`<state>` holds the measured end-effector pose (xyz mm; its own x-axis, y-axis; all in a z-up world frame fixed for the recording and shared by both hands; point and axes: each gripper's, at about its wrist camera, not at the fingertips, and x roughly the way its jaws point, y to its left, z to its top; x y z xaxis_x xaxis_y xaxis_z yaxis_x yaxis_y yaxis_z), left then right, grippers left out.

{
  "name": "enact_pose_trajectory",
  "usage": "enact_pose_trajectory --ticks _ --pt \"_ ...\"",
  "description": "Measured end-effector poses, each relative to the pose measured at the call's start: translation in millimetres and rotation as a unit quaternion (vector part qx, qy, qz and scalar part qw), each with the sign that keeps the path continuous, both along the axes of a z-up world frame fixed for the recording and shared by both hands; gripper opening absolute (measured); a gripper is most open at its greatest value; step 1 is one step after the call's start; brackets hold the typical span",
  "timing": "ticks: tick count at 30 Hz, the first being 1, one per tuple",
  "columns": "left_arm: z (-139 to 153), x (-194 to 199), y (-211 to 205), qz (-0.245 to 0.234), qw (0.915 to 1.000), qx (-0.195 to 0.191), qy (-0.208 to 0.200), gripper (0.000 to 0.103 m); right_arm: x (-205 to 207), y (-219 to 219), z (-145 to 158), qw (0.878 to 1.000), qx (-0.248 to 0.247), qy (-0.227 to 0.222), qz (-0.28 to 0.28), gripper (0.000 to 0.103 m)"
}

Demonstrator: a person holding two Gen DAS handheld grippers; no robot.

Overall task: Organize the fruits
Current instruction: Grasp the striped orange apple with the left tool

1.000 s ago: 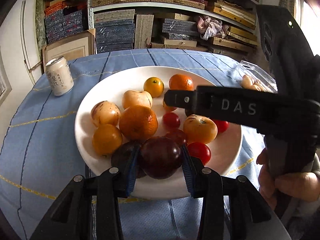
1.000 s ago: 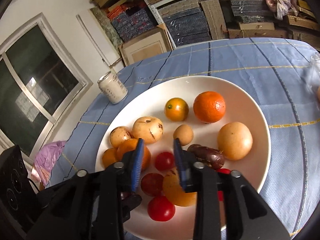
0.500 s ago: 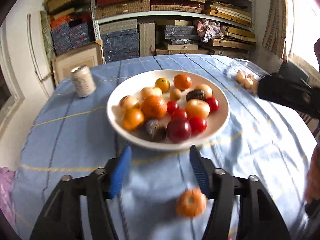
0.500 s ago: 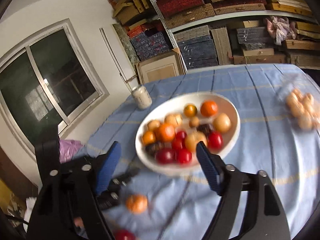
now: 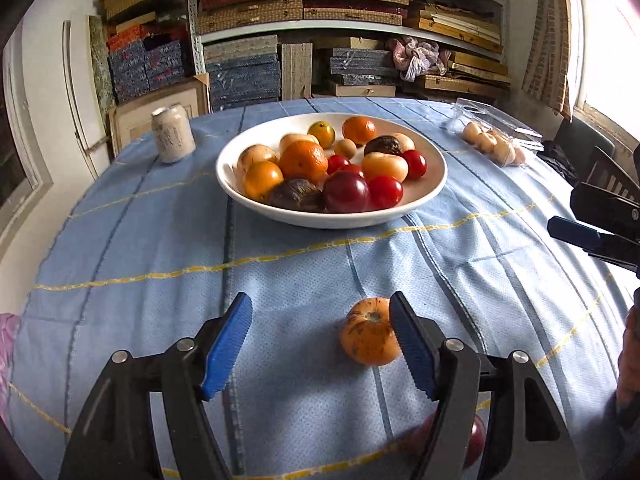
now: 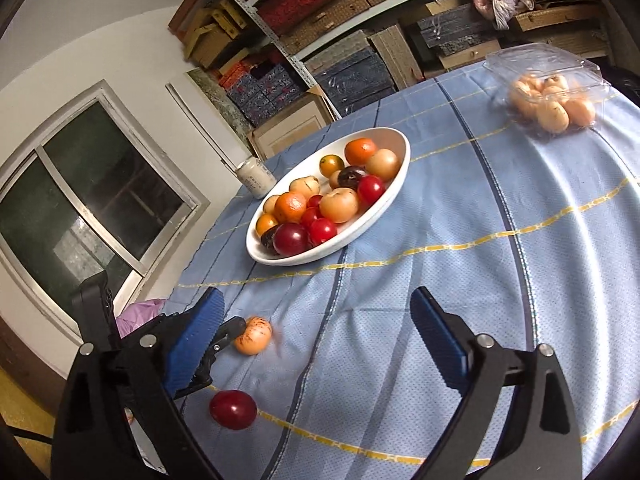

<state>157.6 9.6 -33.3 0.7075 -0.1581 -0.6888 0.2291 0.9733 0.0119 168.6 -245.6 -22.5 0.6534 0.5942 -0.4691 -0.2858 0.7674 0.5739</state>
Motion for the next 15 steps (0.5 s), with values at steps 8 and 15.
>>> enact_pose_trajectory --ticks 8,15 --pt "-5.5 0.8 -12.8 -0.031 0.9994 0.000 0.014 0.073 1.5 7.6 0.4 1.000 -0.008 0.010 0.009 0.094" --pt "-11.4 2.7 -15.4 -0.039 0.9989 -0.002 0.025 0.073 0.2 9.4 1.0 1.000 -0.010 0.011 0.009 0.094"
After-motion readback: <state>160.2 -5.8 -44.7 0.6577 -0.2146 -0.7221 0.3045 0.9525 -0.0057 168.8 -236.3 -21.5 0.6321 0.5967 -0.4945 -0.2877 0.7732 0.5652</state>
